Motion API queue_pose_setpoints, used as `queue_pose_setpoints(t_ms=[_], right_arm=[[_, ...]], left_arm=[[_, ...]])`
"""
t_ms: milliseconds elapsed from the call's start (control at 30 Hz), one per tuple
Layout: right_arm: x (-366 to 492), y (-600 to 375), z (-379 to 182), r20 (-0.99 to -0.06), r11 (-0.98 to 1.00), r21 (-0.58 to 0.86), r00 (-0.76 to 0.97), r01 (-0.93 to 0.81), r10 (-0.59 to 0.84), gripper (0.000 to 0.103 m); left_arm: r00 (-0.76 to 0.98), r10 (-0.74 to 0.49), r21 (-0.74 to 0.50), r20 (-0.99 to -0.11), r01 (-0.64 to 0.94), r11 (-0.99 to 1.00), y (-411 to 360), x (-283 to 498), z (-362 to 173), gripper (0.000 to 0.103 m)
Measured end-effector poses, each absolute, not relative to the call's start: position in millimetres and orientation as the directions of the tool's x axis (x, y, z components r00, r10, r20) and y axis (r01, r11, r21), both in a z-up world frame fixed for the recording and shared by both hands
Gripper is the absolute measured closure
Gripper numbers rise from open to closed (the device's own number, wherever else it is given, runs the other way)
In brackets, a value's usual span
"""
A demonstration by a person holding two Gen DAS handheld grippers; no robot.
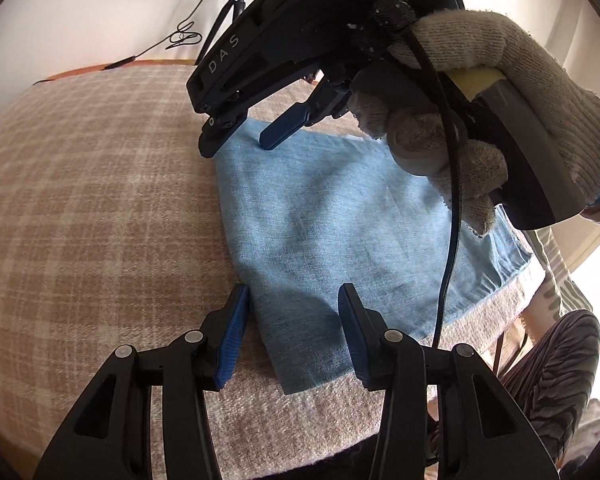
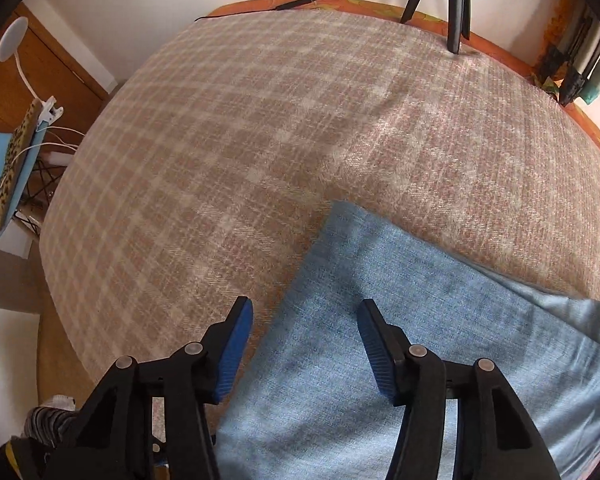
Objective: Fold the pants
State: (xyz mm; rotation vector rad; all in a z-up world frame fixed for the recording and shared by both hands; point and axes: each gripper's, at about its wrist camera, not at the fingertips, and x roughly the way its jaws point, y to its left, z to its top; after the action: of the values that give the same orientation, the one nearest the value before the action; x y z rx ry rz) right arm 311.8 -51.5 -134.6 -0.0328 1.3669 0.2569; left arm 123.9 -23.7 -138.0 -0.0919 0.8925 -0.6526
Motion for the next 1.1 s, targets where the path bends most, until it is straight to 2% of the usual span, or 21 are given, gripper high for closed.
queue_pose_setpoints(t_ms=[167,200,367,467,533,600,700,800,867,900,933,967,1033,1067,1100], right_arm=[[316.6,-36.2,-146.3,-0.989,0.974,0.024,0.135,-0.226,0.055,0.047],[317.2,-34.6,-149.4,-0.991,0.974,0.007,0.126,-0.228,0.037,0.047],[318.8,-20.5,-162.3,-0.993,0.969,-0.042,0.117,-0.245,-0.013,0.042],[320.1,-11.7,-164.4,-0.992,0.963,-0.068,0.117,-0.262,-0.038,0.044],[321.6,-7.3,-166.4,-0.993,0.96,-0.071,0.115,-0.272,-0.041,0.049],[321.6,-7.7,-164.7,-0.992,0.958,-0.074,0.123,-0.277,-0.041,0.067],[324.9,-23.0,-154.7,-0.993,0.97,0.002,0.118,-0.243,0.032,0.087],[322.5,-35.6,-145.8,-0.985,0.972,0.074,0.133,-0.224,0.106,0.093],[322.4,-45.7,-140.8,-0.978,0.971,0.124,0.142,-0.202,0.155,0.095],[323.0,-50.2,-139.6,-0.974,0.971,0.146,0.143,-0.191,0.174,0.095],[323.7,-55.3,-138.7,-0.972,0.97,0.161,0.143,-0.183,0.188,0.095],[324.2,-57.4,-137.5,-0.97,0.967,0.168,0.143,-0.189,0.197,0.094],[326.0,-59.7,-131.4,-0.972,0.964,0.146,0.151,-0.222,0.182,0.083],[326.5,-67.4,-126.7,-0.973,0.966,0.13,0.159,-0.222,0.167,0.064],[327.2,-66.8,-123.2,-0.973,0.968,0.122,0.169,-0.217,0.16,0.051]], left_arm=[[0.434,-0.59,-0.371,-0.681,0.49,0.789,-22.9,125.8,-139.5,0.061],[0.428,-0.601,-0.383,-0.675,0.493,0.781,-22.3,125.9,-139.4,0.065],[0.431,-0.614,-0.383,-0.661,0.511,0.77,-25.6,122.2,-135.3,0.065],[0.434,-0.609,-0.382,-0.664,0.504,0.775,-25.6,122.4,-135.8,0.065],[0.438,-0.603,-0.386,-0.666,0.49,0.782,-23.9,124.4,-136.2,0.064],[0.442,-0.598,-0.397,-0.668,0.469,0.789,-20.8,127.6,-137.1,0.06],[0.43,-0.602,-0.432,-0.673,0.433,0.791,-15.4,134.1,-140.8,0.057],[0.403,-0.637,-0.493,-0.657,0.408,0.768,-12.4,141.6,-146.0,0.057],[0.404,-0.652,-0.513,-0.641,0.406,0.756,-12.3,143.6,-146.3,0.061],[0.415,-0.65,-0.504,-0.637,0.414,0.758,-13.4,142.9,-144.7,0.07],[0.429,-0.644,-0.488,-0.634,0.425,0.763,-15.2,141.7,-142.0,0.084],[0.44,-0.642,-0.474,-0.628,0.437,0.764,-17.1,140.1,-138.9,0.087],[0.468,-0.637,-0.444,-0.612,0.463,0.767,-23.6,135.0,-131.3,0.088],[0.48,-0.633,-0.425,-0.607,0.477,0.769,-26.6,132.6,-128.3,0.088],[0.487,-0.631,-0.407,-0.604,0.492,0.77,-30.0,130.7,-125.5,0.089]])
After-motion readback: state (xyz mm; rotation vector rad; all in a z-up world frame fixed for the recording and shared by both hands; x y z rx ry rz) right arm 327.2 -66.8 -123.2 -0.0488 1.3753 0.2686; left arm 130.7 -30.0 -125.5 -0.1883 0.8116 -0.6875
